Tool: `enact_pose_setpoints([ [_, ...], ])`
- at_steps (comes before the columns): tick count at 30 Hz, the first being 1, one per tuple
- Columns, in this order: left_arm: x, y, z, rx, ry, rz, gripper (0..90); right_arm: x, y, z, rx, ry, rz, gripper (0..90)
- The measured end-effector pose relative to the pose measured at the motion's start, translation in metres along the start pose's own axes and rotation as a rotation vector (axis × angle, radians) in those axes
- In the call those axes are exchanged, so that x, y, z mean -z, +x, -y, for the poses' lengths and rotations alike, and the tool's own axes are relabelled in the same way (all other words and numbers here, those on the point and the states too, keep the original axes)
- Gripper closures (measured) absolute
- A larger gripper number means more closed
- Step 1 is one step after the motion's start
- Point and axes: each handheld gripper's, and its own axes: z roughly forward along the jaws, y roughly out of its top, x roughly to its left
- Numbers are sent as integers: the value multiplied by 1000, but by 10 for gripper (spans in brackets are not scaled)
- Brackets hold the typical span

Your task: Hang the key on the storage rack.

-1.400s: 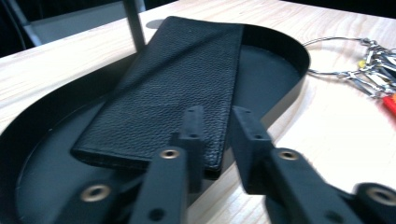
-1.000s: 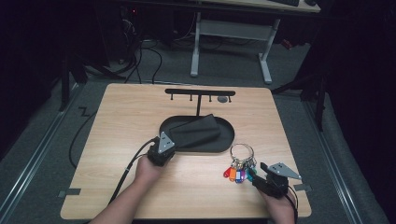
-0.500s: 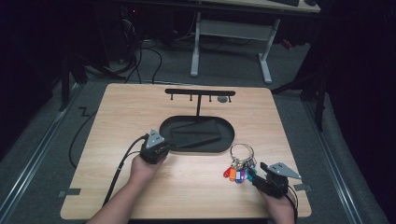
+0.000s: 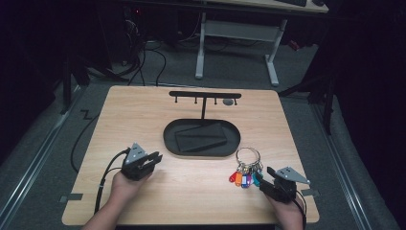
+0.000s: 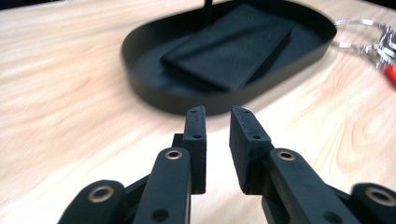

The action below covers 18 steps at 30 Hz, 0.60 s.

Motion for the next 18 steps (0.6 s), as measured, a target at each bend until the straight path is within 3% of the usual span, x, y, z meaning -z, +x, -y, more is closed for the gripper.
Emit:
enact_pose_setpoints([
  [5, 26, 12, 19, 12, 30, -19, 723, -1, 0, 0, 3, 4, -3, 462],
  [10, 39, 18, 42, 15, 50, -49, 663, -2, 1, -1, 11, 7, -5, 468],
  [12, 41, 21, 43, 16, 61, -62, 608, -1, 1, -1, 11, 8, -4, 468],
  [14, 44, 23, 42, 10, 41, -85, 556, -2, 0, 0, 7, 8, -1, 470],
  [18, 43, 26, 42, 38, 43, -78, 498, -4, -1, -1, 0, 13, 4, 482],
])
